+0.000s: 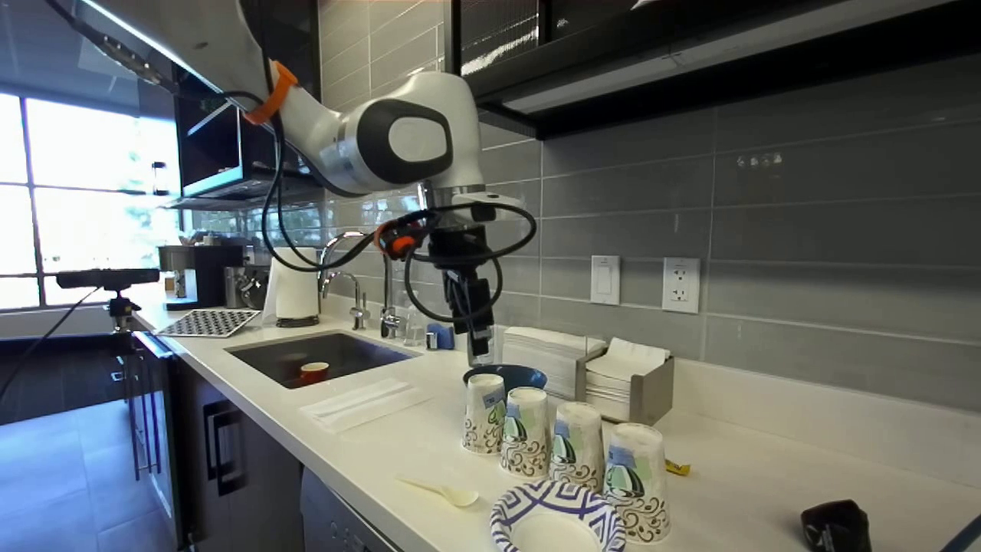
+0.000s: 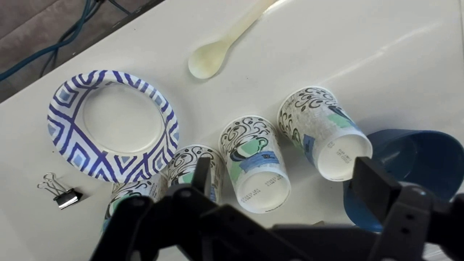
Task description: Pick up the second paper cup from the left and put it on the two cups to the right, pick up the paper cup furthest to the left and put it on the paper cup above two paper cups
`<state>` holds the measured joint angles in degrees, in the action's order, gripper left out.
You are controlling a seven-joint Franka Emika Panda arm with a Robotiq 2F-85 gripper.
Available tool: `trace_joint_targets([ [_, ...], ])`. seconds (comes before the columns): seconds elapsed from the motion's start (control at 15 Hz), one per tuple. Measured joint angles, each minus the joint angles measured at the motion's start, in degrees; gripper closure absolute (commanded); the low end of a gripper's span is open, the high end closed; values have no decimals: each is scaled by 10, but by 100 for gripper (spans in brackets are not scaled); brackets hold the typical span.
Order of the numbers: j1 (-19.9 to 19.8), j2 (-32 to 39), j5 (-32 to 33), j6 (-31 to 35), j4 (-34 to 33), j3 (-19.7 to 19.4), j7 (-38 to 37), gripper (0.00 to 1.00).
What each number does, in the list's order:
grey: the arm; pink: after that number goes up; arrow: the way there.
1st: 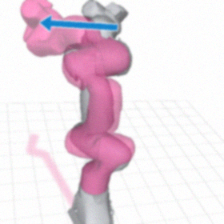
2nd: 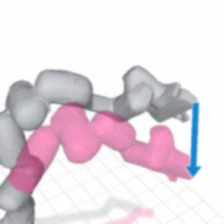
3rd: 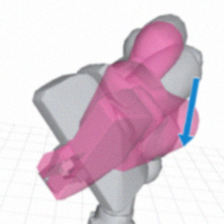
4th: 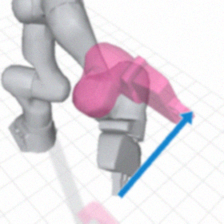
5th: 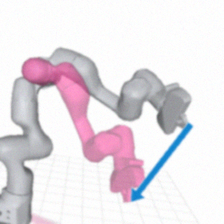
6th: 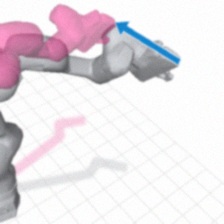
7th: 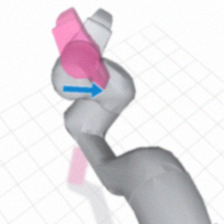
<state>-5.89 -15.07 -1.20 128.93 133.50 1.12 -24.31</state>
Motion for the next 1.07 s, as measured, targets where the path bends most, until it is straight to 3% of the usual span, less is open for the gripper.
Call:
trace_joint_targets([
  [0.93,-2,108,-8,98,-16,-37,-46,0],
  [1.07,-2,123,-8,113,-22,-39,-47,8],
])
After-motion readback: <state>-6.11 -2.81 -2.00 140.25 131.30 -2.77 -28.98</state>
